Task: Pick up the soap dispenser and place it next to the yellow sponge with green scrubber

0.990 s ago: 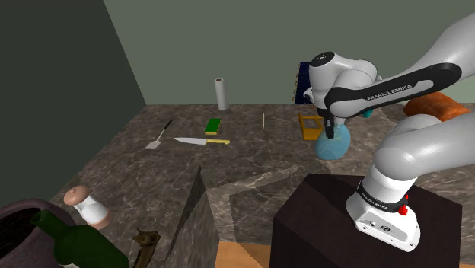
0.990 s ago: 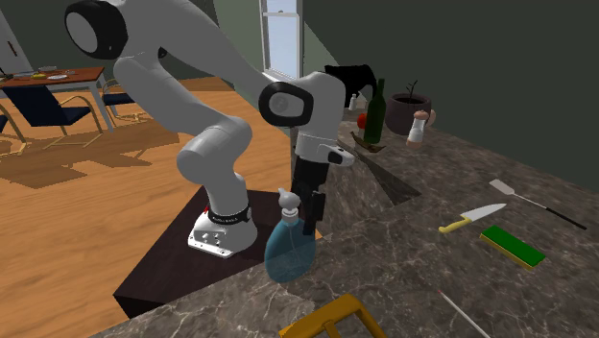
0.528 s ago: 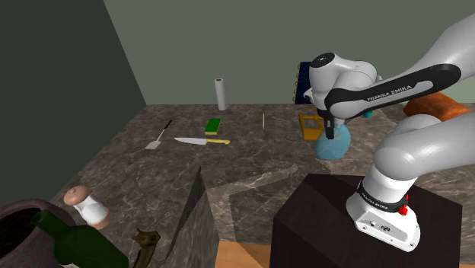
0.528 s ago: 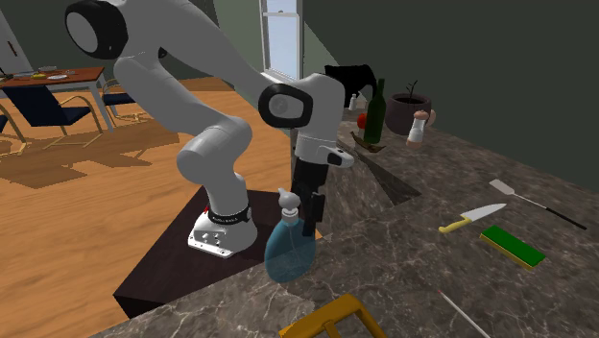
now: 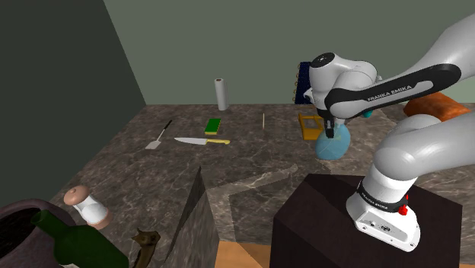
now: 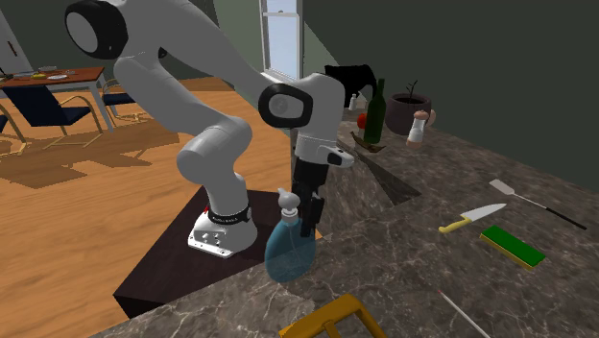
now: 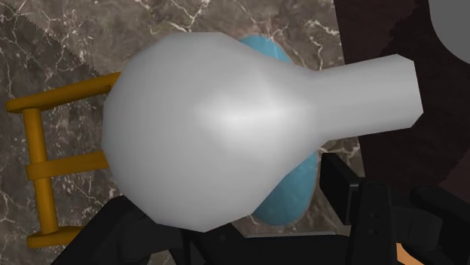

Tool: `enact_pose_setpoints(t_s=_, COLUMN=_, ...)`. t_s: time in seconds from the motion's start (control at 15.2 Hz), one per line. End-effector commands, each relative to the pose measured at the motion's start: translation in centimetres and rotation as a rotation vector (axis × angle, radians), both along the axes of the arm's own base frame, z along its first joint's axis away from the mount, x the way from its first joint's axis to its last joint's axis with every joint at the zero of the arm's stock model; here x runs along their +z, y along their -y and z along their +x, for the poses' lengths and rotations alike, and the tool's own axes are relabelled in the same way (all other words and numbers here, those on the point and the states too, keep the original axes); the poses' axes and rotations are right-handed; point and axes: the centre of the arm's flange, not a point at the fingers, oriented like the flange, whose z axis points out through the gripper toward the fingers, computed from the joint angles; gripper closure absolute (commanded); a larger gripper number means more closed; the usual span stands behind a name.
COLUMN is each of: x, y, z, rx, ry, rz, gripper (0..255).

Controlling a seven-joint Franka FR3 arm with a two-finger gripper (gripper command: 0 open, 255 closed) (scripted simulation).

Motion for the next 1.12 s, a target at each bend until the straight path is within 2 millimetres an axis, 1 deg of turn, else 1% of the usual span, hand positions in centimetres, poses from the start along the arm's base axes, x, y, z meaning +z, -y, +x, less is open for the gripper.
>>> enact_pose_setpoints(t_s=0.0, x=0.0, y=0.0, z=0.0, rx=0.0, ry=-0.001, rz=0.0, gripper=255)
enact_pose_setpoints(t_s=0.07, x=-0.1, y=0.0, z=0.0, rx=0.0, ry=-0.001, rz=0.0, gripper=255)
enact_pose_setpoints(t_s=1.06, x=7.9, y=0.0, z=0.0, rx=0.0, ry=-0.001, rz=0.0, gripper=255)
